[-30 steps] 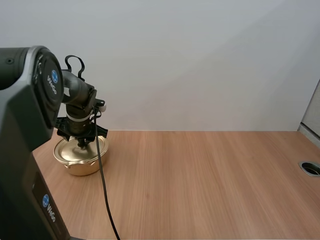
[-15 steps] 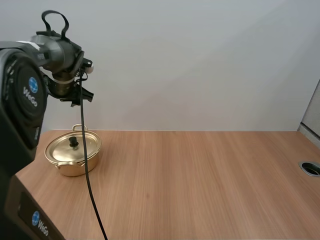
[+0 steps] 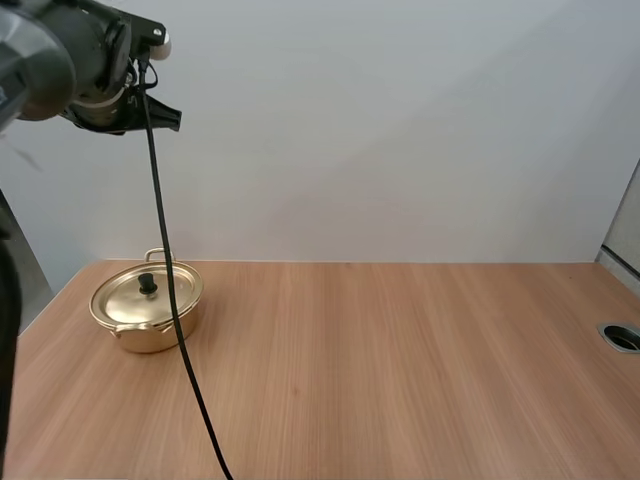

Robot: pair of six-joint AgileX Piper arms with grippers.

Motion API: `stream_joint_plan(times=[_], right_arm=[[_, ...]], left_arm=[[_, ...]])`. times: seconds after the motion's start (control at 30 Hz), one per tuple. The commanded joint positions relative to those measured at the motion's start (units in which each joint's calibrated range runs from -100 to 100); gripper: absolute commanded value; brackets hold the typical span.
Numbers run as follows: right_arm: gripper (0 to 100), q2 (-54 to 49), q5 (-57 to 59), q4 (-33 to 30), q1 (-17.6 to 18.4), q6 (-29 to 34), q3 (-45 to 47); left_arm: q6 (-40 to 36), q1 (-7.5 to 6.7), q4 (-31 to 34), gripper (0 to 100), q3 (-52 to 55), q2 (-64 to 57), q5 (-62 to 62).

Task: Open the pot, put the car inside, and close it

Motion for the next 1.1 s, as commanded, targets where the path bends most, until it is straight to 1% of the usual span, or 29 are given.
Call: stream_joint_plan(times=[0.0, 0.1, 0.13, 0.2, 0.33, 0.4, 0.43, 0.47, 0.53, 0.57, 0.6, 0.63, 0.67, 0.73, 0.77, 0.8, 0.83, 0.93, 1.0, 1.07], right_arm=[[0, -0.12, 0.0, -5.74, -0.01, 2.48, 13.64], [0, -0.12, 0.0, -7.56, -0.01, 5.72, 21.67], [0, -0.12, -2.04, -7.69, -0.01, 6.41, 24.46], [0, -0.12, -8.87, -7.72, -0.01, 7.74, 30.19], [0, -0.12, -23.93, -8.11, -0.01, 9.45, 43.08], [0, -0.12, -32.92, -8.11, -0.01, 9.45, 50.24], [0, -0.12, -36.36, -8.2, -0.01, 9.45, 52.39], [0, -0.12, -41.67, -8.37, -0.01, 9.45, 57.34], [0, -0.12, -51.03, -8.62, -0.01, 9.45, 64.17], [0, -0.12, -53.26, -8.62, -0.01, 9.45, 66.08], [0, -0.12, -55.57, -8.62, -0.01, 9.45, 69.05], [0, -0.12, -56.62, -8.62, -0.01, 9.45, 70.18], [0, -0.12, -58.63, -8.45, -0.01, 9.45, 71.82], [0, -0.12, -63.41, -8.33, -0.01, 9.45, 78.87], [0, -0.12, -63.99, -8.23, 0.16, 9.45, 82.14], [0, -0.12, -62.97, -7.22, 0.18, 9.45, 83.5], [0, -0.12, -60.88, -6.12, 0.18, 9.45, 84.24], [0, -2.0, -55.1, -5.36, 0.18, 9.45, 84.79], [0, -5.25, -52.59, -4.05, 0.18, 9.45, 84.79], [0, -8.79, -50.52, -2.58, 0.18, 9.45, 84.93]], left_arm=[[0.02, 0.0, 0.12, 0, 0.08, -3.55, 0.13], [0.02, -0.09, -0.2, 0, 0.08, -7.18, -0.89], [0.02, -0.28, -0.49, 0, 0.08, -8.54, -2.29], [0.02, -1.19, -0.31, 0, 0.08, -10.95, -4.31], [0.02, -3.97, 0.09, 0, 0.08, -15.46, -7.29], [-0.1, -5.03, 1.44, 0, 0.52, -17.94, -6.87], [-0.85, -5.37, 0.69, 0, 1.22, -19.25, -6.03], [-4.15, -5.83, -0.68, 0, 3.0, -20.76, -4.19], [-9.71, -6.62, -2.15, 0, 8.26, -24.54, 0.12], [-10.44, -6.8, -2.15, 0, 9.7, -25.39, 0.36], [-11.27, -7.22, -2.15, 0, 14.61, -28.24, -0.39], [-11.27, -7.33, -2.15, 0, 16.42, -29.73, -1.81], [-11.27, -7.56, -2.25, 0, 20.38, -31.72, -4.03], [-11.27, -7.64, -2.25, 0, 36.96, -39.68, -20.46], [-11.27, -7.64, -1.86, 0, 44.75, -43.11, -28.65], [-11.95, -7.64, -1.34, 0, 52.96, -46.68, -34.6], [-12.05, -7.55, -1.34, 0, 58.49, -48.8, -38.19], [-12.05, -7.56, -1.34, 0, 68.04, -54.66, -44.28], [-12.05, -7.56, -1.34, 0, 73.23, -59.71, -44.26], [-12.05, -7.56, -1.34, 0, 76.29, -63.86, -44.1]])
